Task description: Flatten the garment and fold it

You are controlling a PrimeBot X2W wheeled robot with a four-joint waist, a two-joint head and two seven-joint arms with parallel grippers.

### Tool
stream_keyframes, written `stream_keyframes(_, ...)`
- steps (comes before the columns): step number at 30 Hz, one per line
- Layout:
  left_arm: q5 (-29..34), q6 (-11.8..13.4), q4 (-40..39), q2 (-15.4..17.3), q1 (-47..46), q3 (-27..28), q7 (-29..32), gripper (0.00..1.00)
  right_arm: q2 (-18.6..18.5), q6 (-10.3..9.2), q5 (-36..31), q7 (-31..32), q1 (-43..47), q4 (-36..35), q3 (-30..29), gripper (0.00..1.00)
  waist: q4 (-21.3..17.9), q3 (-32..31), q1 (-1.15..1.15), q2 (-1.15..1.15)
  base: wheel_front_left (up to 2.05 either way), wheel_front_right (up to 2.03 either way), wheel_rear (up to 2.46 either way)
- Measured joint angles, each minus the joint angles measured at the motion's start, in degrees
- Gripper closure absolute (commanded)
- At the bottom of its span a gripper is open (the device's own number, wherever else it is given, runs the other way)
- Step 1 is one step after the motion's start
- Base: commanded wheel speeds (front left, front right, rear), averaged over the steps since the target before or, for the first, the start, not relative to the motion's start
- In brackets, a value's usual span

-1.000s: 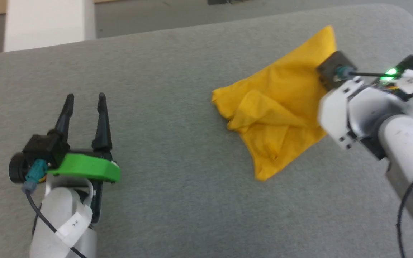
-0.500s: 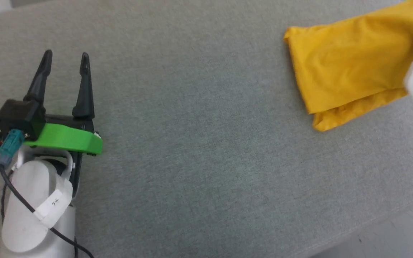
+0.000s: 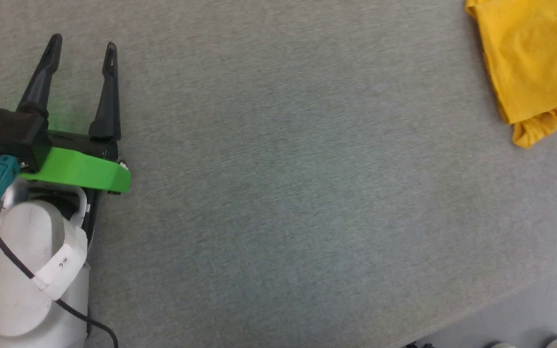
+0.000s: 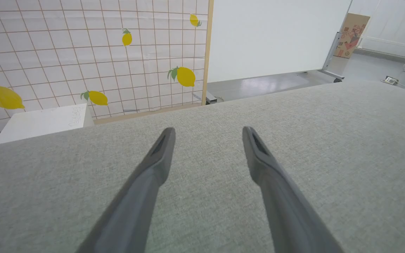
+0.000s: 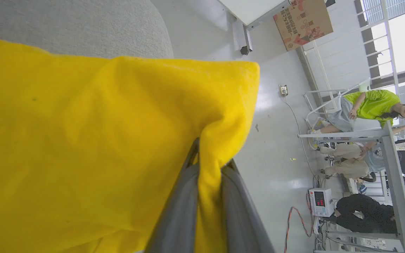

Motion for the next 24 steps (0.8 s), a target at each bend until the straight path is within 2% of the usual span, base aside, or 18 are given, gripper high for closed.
stream_keyframes(6,0.0,0.0,-0.2,0.3,0.0,-0.2,0.4,0.0,2.0,0.0,-4.4,-1.6,-0.2,1.3,-5.1,1.0,1.7,0.6,0.0,0.0,0.0,0.0,0.0)
stream_keyframes(7,0.0,0.0,0.0,0.3,0.0,-0.2,0.4,0.0,2.4,0.0,-5.3,-1.6,-0.2,1.4,-5.9,0.63,1.8,0.5,0.0,0.0,0.0,0.0,0.0)
stream_keyframes(9,-0.1,0.1,0.5,0.3,0.0,-0.2,0.1,0.0,3.3,0.0,-6.8,-1.5,-0.2,1.5,-7.6,0.0,2.0,-0.1,0.0,0.0,0.0,0.0,0.0)
stream_keyframes(16,-1.8,0.3,4.9,-1.3,1.9,-0.7,-3.4,0.0,4.8,0.0,-10.1,-3.0,2.9,0.3,-11.8,0.0,2.7,-4.2,0.0,0.0,0.0,0.0,0.0)
stream_keyframes(20,-2.5,0.6,8.4,-2.8,4.5,-1.3,-5.4,0.0,6.6,0.0,-8.4,-5.3,7.0,-1.5,-13.0,0.0,3.4,-8.0,0.0,0.0,0.0,0.0,0.0)
stream_keyframes(24,-3.3,0.7,11.4,-4.2,7.0,-1.6,-6.8,0.0,8.3,0.0,-2.9,-8.9,12.2,-4.9,-12.9,0.0,4.4,-12.1,-0.01,0.0,0.0,0.0,0.0)
